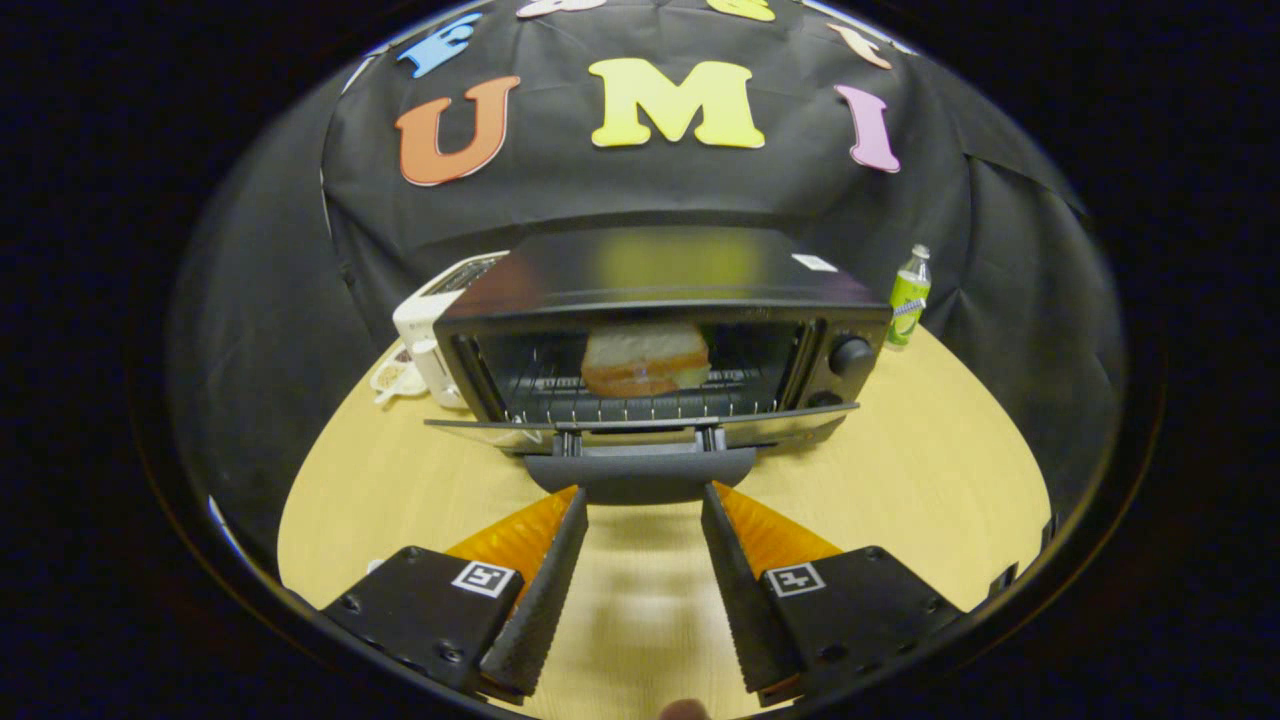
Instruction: Open the toaster oven, put the food inside, and close the toaster oven door.
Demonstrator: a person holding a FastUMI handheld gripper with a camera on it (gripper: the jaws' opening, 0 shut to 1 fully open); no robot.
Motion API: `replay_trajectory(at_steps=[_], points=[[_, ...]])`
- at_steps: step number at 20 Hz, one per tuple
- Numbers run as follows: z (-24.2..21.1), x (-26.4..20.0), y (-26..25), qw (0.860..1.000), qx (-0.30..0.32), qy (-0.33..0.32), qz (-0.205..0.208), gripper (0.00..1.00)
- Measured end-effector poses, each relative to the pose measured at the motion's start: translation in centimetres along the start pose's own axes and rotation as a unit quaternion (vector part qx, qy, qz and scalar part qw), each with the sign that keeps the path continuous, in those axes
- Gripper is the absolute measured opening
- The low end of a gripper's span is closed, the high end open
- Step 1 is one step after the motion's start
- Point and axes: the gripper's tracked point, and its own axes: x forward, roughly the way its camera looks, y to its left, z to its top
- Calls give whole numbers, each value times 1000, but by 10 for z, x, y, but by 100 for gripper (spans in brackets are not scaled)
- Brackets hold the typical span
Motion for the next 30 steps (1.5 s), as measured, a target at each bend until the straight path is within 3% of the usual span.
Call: replay_trajectory(at_steps=[4,12,16,17,24,30], points=[[57,-27,15,998,4,-53,14,77],[180,-131,26,982,11,-182,45,78],[223,-188,26,971,12,-233,54,100],[231,-199,24,969,10,-241,52,100],[234,-264,28,959,-11,-280,49,100],[227,-276,27,956,-5,-289,49,100]])
